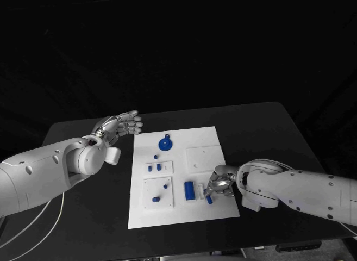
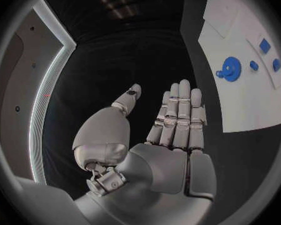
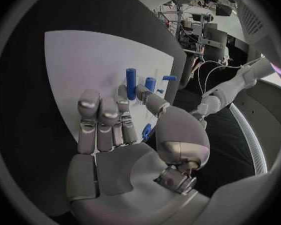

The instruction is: Assemble the parts on the task board

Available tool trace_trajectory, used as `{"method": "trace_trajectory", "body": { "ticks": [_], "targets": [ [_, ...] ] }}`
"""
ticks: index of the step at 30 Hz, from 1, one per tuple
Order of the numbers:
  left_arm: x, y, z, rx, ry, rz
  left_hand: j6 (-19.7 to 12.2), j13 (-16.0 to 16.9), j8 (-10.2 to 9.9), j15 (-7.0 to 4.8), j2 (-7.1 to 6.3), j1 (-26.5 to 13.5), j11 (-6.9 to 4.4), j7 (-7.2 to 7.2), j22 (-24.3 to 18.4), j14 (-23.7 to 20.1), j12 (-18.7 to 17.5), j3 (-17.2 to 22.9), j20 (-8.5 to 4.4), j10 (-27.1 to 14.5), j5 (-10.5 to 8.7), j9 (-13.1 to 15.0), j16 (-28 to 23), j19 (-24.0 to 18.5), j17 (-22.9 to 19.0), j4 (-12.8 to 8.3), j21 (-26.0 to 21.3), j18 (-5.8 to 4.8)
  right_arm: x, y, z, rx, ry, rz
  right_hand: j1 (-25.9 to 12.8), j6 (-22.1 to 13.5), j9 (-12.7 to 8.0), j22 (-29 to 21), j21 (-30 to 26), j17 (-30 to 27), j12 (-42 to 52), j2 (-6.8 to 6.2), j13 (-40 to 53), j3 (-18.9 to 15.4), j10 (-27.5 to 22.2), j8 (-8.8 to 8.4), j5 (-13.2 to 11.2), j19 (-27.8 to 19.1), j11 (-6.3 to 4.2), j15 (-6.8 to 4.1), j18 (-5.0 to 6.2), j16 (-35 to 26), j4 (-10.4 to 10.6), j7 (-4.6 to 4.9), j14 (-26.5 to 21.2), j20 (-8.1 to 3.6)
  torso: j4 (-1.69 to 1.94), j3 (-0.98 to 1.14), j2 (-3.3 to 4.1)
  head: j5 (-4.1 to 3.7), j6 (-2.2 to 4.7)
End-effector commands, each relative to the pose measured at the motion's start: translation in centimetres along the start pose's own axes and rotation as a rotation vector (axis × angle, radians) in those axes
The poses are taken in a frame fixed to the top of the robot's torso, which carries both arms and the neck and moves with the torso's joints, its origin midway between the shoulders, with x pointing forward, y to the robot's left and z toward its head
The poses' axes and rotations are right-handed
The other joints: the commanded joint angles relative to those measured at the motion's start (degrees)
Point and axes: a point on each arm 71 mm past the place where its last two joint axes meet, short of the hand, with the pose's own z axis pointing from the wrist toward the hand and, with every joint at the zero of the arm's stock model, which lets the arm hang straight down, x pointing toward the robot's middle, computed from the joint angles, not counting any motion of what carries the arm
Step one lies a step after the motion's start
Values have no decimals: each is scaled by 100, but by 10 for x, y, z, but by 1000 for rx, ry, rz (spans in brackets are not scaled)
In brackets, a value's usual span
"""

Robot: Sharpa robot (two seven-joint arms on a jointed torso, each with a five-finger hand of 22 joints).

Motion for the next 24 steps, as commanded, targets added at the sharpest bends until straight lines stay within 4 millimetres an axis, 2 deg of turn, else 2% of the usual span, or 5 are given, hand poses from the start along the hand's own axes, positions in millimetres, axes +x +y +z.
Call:
{"method": "trace_trajectory", "body": {
  "ticks": [1, 14, 24],
  "targets": [
    [2, -1, 0, 6, 19, -4, -24, -5, 22, -3, 39, -25, -9, -14, 5, 28, -5, -12, 40, -27, 12, -7, -31, -12, 9, 35, -19, 70, 4, 0, 1, 40, 38, 65, -88, 61, -19, 95, 27, 9, 39, -5, -6, 11, 49, -6, -3, 2, -15, -6, 335, 28, -25, 7, 36, 29, 1, 3, 3, 11, -13],
    [3, -1, 1, 6, 23, -5, -24, -5, 23, -4, 37, -26, -9, -15, 6, 28, -5, -12, 39, -28, 9, -8, -34, -12, 12, 36, -21, 71, 3, 10, 3, 23, 2, 47, -221, 73, -33, 91, 40, 16, 41, -76, -10, -38, 64, 0, -6, 19, -22, -14, 335, 34, -35, 0, 46, 17, -8, 10, 2, 21, -19],
    [3, -1, 1, 5, 23, -5, -24, -5, 25, -4, 36, -22, -10, -16, 8, 28, -4, -11, 38, -28, 7, -9, -37, -13, 16, 33, -22, 72, 0, 14, 3, 5, -53, -20, -225, 73, -39, 89, 42, 18, 40, -112, -11, -33, 68, 1, -5, 25, -26, -18, 335, 35, -53, -3, 48, 7, -1, 2, 1, 28, -16]
  ]
}}
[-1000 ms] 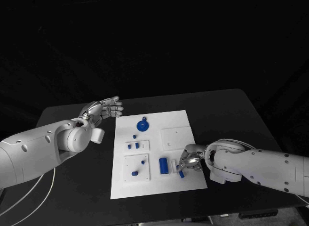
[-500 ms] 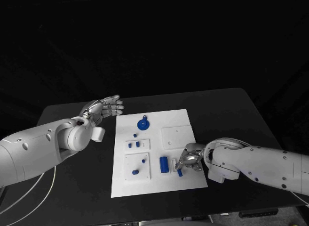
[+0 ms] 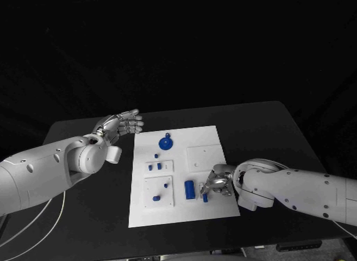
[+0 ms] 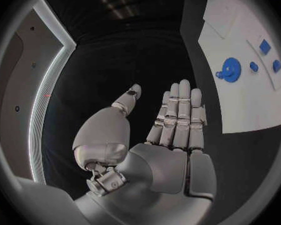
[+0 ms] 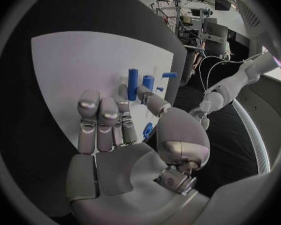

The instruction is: Assemble the parts on the task board

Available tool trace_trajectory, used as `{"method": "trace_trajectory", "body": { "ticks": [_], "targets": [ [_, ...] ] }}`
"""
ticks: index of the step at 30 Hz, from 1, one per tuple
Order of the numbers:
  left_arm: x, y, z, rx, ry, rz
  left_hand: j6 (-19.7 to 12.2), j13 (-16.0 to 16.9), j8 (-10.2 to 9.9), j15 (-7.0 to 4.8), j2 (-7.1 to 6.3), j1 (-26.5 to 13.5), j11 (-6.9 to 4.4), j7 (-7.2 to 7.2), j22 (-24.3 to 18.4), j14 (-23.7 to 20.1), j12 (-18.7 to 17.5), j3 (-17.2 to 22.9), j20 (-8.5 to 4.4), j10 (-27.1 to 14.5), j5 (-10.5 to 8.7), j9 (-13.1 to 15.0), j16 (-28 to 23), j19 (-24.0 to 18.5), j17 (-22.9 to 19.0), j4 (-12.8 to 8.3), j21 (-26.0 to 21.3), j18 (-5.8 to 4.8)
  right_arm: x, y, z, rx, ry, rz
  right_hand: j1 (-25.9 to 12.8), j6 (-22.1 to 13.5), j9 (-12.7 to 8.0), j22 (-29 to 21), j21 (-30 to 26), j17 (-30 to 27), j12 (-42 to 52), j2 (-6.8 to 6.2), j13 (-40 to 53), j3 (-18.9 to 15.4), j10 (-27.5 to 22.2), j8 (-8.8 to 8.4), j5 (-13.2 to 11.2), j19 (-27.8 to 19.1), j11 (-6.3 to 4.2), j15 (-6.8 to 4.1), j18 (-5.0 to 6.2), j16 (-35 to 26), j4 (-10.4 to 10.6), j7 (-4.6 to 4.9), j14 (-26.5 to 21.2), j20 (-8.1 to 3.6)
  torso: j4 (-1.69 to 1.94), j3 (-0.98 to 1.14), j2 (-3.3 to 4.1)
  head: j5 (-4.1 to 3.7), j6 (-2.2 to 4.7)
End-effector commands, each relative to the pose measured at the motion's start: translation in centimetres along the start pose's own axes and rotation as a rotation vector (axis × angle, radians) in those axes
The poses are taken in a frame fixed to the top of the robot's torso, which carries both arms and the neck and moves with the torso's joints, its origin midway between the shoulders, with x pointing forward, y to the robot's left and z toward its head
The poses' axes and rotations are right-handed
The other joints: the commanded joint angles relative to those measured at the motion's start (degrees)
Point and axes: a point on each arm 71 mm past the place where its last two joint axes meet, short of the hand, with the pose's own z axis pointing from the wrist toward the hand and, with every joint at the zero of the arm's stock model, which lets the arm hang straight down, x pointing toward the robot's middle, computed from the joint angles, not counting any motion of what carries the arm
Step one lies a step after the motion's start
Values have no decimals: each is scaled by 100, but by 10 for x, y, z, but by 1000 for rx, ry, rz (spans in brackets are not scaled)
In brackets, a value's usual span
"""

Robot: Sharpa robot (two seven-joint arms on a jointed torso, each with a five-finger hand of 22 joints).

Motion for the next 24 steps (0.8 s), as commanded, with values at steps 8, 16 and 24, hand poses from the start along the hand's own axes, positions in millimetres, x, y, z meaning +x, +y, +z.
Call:
{"method": "trace_trajectory", "body": {
  "ticks": [8, 16, 24],
  "targets": [
    [2, -1, 0, 6, 19, -4, -23, -7, 27, -5, 24, -6, -10, -16, 12, 29, -4, -9, 37, -28, 6, -10, -39, -13, 9, 31, -24, 73, -3, 8, 0, -31, -62, -90, -20, 35, -15, 86, 21, 8, 17, -67, -11, 10, 52, -12, -27, 33, -7, -21, 332, 31, -36, -6, 9, -5, 2, -10, -1, 5, 11],
    [2, -1, 0, 5, 18, -3, -23, -7, 28, -5, 24, -6, -10, -17, 13, 29, -4, -9, 37, -28, 5, -11, -41, -13, 12, 31, -25, 73, -2, 11, 1, -37, -63, -92, -23, 37, -18, 84, 22, 8, 16, -88, -12, 12, 55, -10, -26, 38, -8, -22, 332, 31, -35, -6, 11, -8, 5, -9, 1, 18, 11],
    [2, -1, 0, 1, 22, -4, -23, -7, 29, -5, 23, -5, -10, -17, 15, 30, -3, -9, 37, -28, 5, -11, -43, -13, 15, 31, -26, 73, -1, 9, 3, -21, -35, -109, -39, 34, -25, 79, 20, 8, 13, -140, -15, 10, 57, -11, -27, 44, -7, -22, 332, 28, -26, -5, 13, -14, 1, -9, 1, 21, 18]
  ]
}}
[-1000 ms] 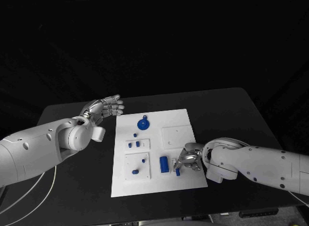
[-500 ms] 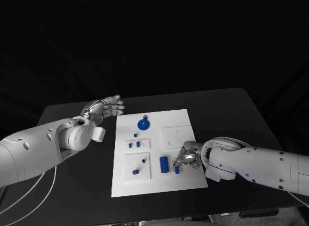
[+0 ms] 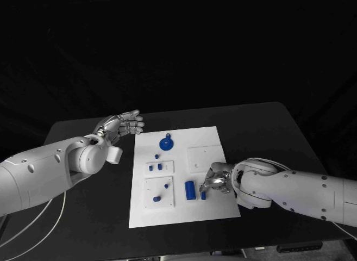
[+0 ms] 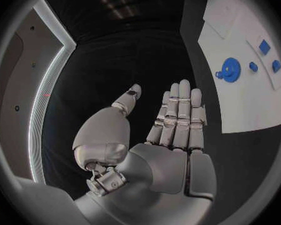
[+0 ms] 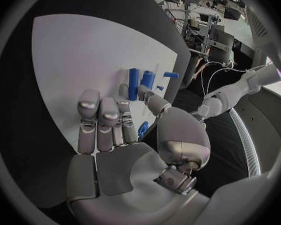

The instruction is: Assemble the parts on the task board

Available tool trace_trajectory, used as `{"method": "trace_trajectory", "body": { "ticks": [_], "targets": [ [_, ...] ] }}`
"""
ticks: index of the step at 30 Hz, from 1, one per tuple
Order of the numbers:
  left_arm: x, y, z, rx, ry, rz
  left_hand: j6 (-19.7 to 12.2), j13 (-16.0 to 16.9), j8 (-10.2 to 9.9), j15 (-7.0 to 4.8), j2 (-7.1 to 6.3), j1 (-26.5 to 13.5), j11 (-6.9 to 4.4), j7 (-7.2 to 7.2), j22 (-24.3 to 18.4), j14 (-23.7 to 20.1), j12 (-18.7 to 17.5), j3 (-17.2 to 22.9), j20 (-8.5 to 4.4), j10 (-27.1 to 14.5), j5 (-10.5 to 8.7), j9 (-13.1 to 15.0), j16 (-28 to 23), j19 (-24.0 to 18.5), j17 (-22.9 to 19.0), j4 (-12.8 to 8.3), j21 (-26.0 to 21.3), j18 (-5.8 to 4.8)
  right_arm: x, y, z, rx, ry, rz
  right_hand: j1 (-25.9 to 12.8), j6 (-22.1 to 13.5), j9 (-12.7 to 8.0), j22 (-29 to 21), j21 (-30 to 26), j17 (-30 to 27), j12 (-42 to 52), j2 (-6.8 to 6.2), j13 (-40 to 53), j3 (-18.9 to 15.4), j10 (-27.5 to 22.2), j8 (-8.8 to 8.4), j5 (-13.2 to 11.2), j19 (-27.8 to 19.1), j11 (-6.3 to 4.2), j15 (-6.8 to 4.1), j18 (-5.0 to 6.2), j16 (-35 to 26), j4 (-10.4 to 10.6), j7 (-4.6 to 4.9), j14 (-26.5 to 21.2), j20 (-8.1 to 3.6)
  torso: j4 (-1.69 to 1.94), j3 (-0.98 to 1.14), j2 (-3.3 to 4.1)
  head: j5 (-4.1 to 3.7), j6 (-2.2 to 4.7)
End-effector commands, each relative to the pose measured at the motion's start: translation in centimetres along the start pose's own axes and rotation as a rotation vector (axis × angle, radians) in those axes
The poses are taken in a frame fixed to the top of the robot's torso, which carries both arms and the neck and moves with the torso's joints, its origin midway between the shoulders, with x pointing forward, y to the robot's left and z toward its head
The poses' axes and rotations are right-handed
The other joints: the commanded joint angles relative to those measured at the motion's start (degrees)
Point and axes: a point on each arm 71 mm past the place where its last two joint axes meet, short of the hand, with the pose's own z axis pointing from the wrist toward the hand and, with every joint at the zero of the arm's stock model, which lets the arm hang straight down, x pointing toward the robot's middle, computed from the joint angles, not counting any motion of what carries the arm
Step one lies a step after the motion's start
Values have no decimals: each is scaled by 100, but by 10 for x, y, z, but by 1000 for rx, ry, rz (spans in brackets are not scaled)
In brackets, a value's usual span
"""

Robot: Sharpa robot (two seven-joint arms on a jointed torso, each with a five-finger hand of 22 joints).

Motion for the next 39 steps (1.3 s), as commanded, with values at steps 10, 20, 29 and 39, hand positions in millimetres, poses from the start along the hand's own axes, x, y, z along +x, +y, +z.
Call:
{"method": "trace_trajectory", "body": {
  "ticks": [10, 20, 29, 39],
  "targets": [
    [3, -1, 0, 3, 26, -3, -24, -8, 31, -5, 23, 0, -10, -17, 8, 30, -3, -7, 37, -29, 5, -8, -23, -13, 14, 28, -27, 74, 2, 1, 2, 1, 9, -30, -72, 10, -29, 72, 11, 8, 7, -180, -13, -14, 27, -26, -29, 35, 18, -38, 328, 18, 11, 9, -10, -30, -1, 6, 0, 8, 0],
    [3, -1, 0, 2, 27, -3, -24, -8, 32, -4, 22, 3, -10, -17, 10, 30, -3, -7, 37, -28, 4, -9, -26, -13, 17, 26, -29, 73, 1, 2, 3, -1, -2, -35, -142, -7, -39, 62, 1, 6, 2, -351, -13, -70, 17, -26, -31, 46, 22, -38, 328, 8, 65, 13, -9, -46, -3, 5, 1, 11, 4],
    [3, -1, 0, 2, 27, -3, -25, -8, 33, -4, 22, 2, -10, -17, 11, 30, -2, -7, 38, -28, 2, -10, -28, -13, 20, 26, -30, 73, 1, 2, 3, -1, -3, -33, -221, -16, -44, 58, -5, 7, 4, -468, -10, -174, 12, -21, -31, 50, 22, -38, 328, 2, 105, 14, -8, -57, -1, 6, 0, 15, 9],
    [2, -1, 0, 1, 25, -2, -26, -8, 34, -4, 22, 2, -10, -16, 13, 31, -2, -7, 38, -28, 2, -11, -30, -13, 23, 27, -31, 73, 3, -2, 1, -29, 48, -44, -96, -68, -54, 54, -20, 11, 0, -728, 0, -247, -22, -30, -30, 48, 29, -39, 328, -12, 31, 23, -25, -97, -2, 7, -1, 19, 16]
  ]
}}
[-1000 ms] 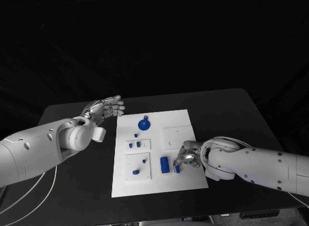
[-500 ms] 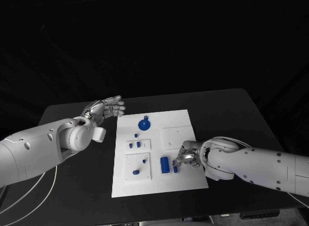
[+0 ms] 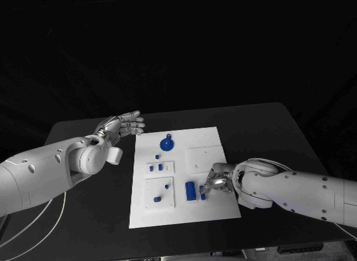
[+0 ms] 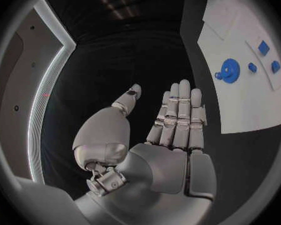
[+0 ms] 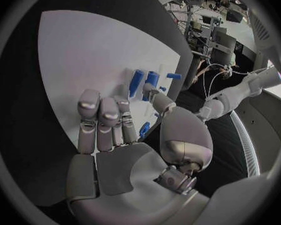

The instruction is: Assemble the parts on the task board

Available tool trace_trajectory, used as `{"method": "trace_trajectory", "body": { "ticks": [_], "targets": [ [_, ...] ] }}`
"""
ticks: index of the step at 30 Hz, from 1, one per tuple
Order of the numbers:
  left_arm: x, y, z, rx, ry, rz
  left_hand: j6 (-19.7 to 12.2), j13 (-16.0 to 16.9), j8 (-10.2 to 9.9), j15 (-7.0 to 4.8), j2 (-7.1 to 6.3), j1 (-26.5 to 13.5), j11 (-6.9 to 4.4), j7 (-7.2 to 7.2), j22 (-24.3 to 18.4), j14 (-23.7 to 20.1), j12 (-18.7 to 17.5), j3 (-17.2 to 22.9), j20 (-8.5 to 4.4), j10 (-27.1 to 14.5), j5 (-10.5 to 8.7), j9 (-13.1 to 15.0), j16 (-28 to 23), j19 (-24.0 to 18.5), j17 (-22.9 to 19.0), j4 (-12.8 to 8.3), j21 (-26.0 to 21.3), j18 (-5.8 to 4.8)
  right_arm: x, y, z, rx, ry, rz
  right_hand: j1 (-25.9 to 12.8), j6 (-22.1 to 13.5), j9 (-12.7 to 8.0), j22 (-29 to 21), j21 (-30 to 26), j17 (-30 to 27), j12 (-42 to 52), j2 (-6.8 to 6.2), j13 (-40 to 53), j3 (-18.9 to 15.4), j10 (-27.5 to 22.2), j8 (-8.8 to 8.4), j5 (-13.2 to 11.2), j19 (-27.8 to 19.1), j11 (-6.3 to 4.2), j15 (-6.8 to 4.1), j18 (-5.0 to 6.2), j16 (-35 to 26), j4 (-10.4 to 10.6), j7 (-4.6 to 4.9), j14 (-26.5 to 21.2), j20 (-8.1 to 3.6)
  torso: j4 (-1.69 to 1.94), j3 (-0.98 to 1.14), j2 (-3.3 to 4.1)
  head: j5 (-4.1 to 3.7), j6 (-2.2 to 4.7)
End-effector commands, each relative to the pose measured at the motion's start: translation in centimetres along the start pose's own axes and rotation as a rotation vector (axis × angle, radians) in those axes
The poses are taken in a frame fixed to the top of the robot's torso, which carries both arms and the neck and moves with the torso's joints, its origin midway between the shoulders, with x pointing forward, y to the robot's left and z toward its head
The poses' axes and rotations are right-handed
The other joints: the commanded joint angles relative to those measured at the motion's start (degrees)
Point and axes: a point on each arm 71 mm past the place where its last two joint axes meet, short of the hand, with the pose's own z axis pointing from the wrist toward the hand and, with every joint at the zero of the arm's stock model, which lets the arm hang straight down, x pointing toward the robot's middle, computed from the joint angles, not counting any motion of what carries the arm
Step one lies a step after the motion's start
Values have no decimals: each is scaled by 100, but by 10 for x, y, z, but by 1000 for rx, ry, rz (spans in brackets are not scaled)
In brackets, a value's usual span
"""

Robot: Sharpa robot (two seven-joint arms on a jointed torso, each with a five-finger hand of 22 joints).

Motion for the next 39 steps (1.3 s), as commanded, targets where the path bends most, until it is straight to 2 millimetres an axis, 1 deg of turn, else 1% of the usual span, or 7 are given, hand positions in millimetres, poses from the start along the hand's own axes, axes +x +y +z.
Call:
{"method": "trace_trajectory", "body": {
  "ticks": [1, 5, 10, 20, 28, 31, 39],
  "targets": [
    [2, -1, 0, 8, 19, -2, -26, -9, 34, -4, 22, 2, -10, -16, 9, 31, -2, -7, 38, -28, 2, -7, -30, -13, 6, 27, -31, 74, 5, 2, -1, -38, 66, -24, 79, -48, 1, 50, -19, 8, 0, -81, 8, -31, -29, 11, -30, -3, 31, -26, 317, -15, -67, 15, -19, -69, 1, 3, -1, 1, 3],
    [2, -1, 0, 7, 20, -1, -26, -9, 34, -4, 22, 2, -10, -16, 10, 31, -2, -7, 38, -28, 2, -7, -31, -13, 7, 27, -32, 74, 7, -1, -3, -34, 100, -31, 376, -129, 9, 58, -41, 24, -1, -177, 29, -300, -105, 5, -28, -58, 58, -3, 317, -31, -150, 42, -73, -83, -4, 7, 0, -8, 7],
    [3, -1, 0, 6, 25, 0, -29, -9, 34, -5, 24, 9, -10, -16, 12, 33, -3, -4, 37, -29, 5, -8, -33, -12, 10, 22, -33, 74, 9, -3, -5, -31, 119, -38, 551, -153, 20, 69, -52, 41, 7, -144, 39, -551, -135, 19, -29, -102, 61, 2, 317, -30, -168, 45, -96, -74, -9, 5, 1, -14, -3],
    [3, -1, 0, 6, 24, 1, -30, -9, 35, -5, 23, 13, -10, -15, 14, 33, -3, -3, 37, -30, 7, -9, -35, -12, 13, 19, -34, 75, 10, -3, -5, -28, 105, -22, 567, -150, 22, 70, -56, 46, 10, -78, 39, -660, -135, 28, -29, -113, 60, 1, 317, -31, -152, 43, -101, -66, 2, 2, 1, -17, -11],
    [2, -1, 0, 3, 24, 2, -30, -10, 36, -5, 22, 14, -9, -15, 15, 34, -3, -4, 37, -30, 8, -10, -37, -11, 16, 18, -34, 74, 9, -3, -3, -13, 94, -19, 456, -117, 20, 66, -59, 51, 14, 207, 26, -790, -105, 49, -29, -100, 45, -11, 317, -30, -138, 28, -86, -58, 4, -1, 5, -18, -21],
    [2, -1, -1, 3, 24, 3, -30, -10, 37, -5, 25, 19, -9, -16, 17, 34, -3, -1, 37, -30, 11, -11, -39, -11, 18, 16, -35, 75, 9, -3, -1, -9, 83, -49, 526, -112, 13, 59, -74, 48, 5, 477, 17, -667, -101, 48, -28, -105, 36, -19, 317, -38, -150, 18, -83, -67, 6, 1, 7, -15, -29],
    [2, -1, -1, 1, 25, 3, -29, -10, 39, -5, 25, 22, -9, -16, 18, 34, -2, 0, 37, -30, 13, -11, -40, -11, 20, 13, -36, 75, 10, -3, 1, -3, 64, -60, 821, -84, -3, 73, -63, 47, 5, 583, 6, -321, -75, 57, -29, -102, 33, -20, 317, -41, -175, 15, -67, -57, 1, 8, 2, 2, -55]
  ]
}}
